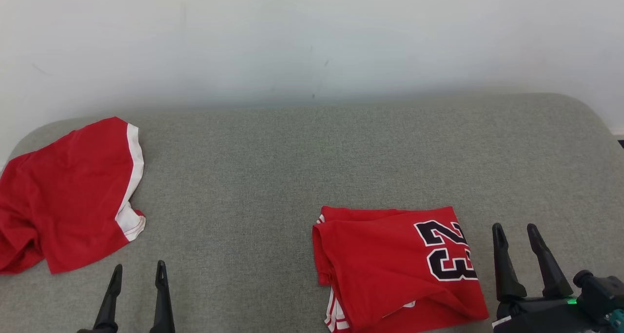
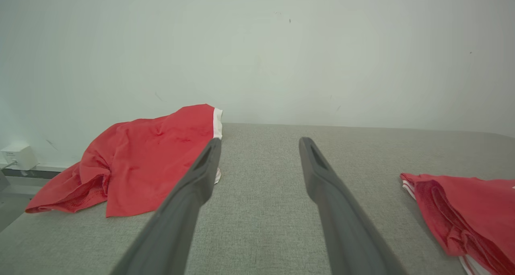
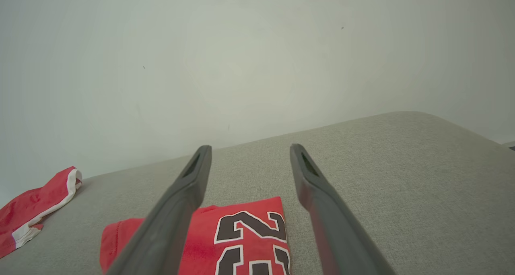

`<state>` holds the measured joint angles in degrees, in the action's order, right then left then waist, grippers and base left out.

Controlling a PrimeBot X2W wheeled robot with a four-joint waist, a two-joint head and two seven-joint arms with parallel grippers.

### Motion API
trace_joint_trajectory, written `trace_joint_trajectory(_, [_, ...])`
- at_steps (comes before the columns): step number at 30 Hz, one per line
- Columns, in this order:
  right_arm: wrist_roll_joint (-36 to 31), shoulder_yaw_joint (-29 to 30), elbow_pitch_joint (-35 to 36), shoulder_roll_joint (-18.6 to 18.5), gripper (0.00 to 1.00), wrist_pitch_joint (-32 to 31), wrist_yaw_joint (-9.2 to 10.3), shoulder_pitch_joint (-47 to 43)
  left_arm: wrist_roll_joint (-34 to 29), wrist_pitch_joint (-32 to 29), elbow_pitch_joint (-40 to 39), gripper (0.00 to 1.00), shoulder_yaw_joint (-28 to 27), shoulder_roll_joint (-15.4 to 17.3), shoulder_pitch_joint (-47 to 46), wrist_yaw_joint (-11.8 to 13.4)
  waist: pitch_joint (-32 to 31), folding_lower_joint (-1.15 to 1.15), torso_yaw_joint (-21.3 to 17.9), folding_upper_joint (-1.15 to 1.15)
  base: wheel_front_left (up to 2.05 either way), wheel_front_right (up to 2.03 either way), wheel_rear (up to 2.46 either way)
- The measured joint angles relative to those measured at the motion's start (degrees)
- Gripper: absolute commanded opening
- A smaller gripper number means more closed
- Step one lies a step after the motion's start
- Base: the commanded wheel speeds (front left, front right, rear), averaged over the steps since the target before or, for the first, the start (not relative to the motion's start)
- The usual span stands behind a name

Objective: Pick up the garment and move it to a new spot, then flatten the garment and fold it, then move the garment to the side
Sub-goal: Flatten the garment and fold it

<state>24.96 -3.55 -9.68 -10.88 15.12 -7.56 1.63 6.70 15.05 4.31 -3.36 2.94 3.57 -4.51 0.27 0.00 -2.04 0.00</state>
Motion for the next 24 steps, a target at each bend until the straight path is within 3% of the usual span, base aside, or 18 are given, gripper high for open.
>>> trace_joint_trajectory(24, [-5.17,-1.88,0.35,0.70,1.00,-0.94,0.00,-4.57,-1.13,0.00,2.25,1.00,2.12,0.69,1.01,-2.05,-2.69,0.00,2.41,0.00,0.00,0.00,0.00])
